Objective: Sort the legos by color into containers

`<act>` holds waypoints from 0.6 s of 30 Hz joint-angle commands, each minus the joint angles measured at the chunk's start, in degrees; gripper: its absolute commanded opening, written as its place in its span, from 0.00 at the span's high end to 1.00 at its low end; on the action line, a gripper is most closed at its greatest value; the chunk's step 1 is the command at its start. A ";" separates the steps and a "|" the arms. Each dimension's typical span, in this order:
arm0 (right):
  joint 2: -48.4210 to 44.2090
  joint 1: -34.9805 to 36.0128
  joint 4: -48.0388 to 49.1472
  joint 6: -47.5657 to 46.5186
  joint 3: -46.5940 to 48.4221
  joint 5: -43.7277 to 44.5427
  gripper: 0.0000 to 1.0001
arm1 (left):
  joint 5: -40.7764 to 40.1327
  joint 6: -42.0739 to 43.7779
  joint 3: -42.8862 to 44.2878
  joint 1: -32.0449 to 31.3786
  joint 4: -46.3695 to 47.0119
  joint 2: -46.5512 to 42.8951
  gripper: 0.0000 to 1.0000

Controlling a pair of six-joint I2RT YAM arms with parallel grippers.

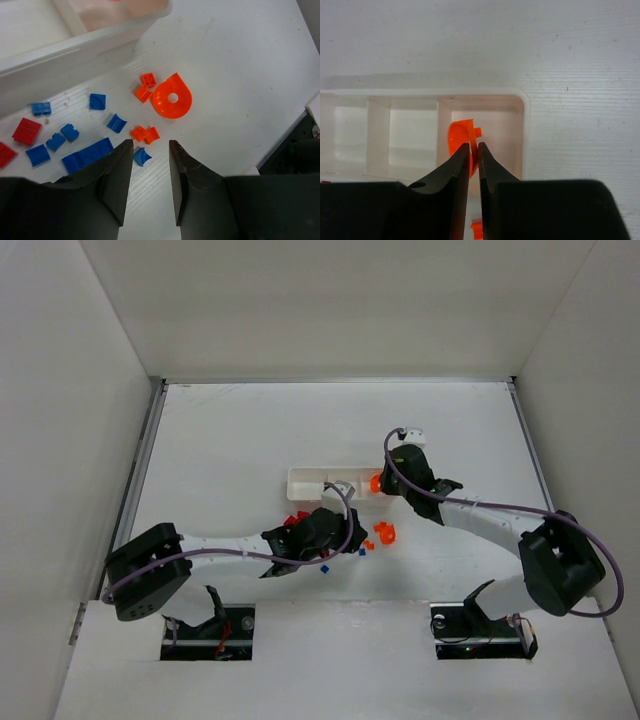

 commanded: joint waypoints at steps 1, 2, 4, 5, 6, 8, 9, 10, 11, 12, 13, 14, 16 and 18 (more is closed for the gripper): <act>0.35 -0.31 4.29 -0.25 3.00 1.16 0.76 | -0.99 1.68 4.04 -1.25 4.68 2.48 0.68; 0.09 -0.31 4.47 -0.17 2.74 1.16 0.68 | -0.99 1.94 4.75 -1.51 4.50 3.36 0.68; -1.31 -0.14 4.56 -0.25 2.03 1.16 0.54 | -0.91 2.29 5.98 -2.04 4.42 5.03 0.68; -2.54 -0.14 4.56 -0.43 1.33 1.42 0.49 | -0.99 2.56 6.50 -2.39 4.33 5.74 0.68; -3.77 -0.14 4.47 -0.43 0.54 1.68 0.46 | -0.99 2.99 6.86 -2.57 4.24 6.53 0.68; -7.01 -0.14 3.68 -0.08 -1.82 2.65 0.49 | -0.99 3.17 7.39 -2.92 4.24 7.67 0.68; -9.03 0.04 3.15 0.53 -3.40 3.44 0.54 | -0.99 3.17 7.56 -2.92 4.24 8.11 0.68; -11.49 0.65 2.19 1.58 -5.25 4.32 0.59 | -0.99 3.17 7.74 -3.01 4.15 8.38 0.68; -13.78 1.52 0.62 2.98 -7.00 5.11 0.63 | -1.17 3.17 7.74 -2.83 4.06 8.38 0.68; -16.23 2.23 -1.57 4.65 -8.85 5.90 0.68 | -1.34 3.17 7.31 -2.66 4.32 8.12 0.68; -18.52 2.67 -4.21 6.32 -10.43 6.34 0.71 | -1.61 3.09 6.78 -2.39 4.68 7.77 0.68; -20.63 3.02 -6.84 8.08 -11.84 6.61 0.72 | -1.87 3.00 6.16 -1.96 4.94 7.42 0.68; -23.63 4.34 -11.95 11.69 -14.22 5.74 0.69 | -1.53 2.82 5.37 -0.99 5.64 7.32 0.68; -23.99 6.70 -14.77 13.62 -15.19 3.89 0.58 | -0.74 2.56 5.54 -0.46 5.56 7.94 0.68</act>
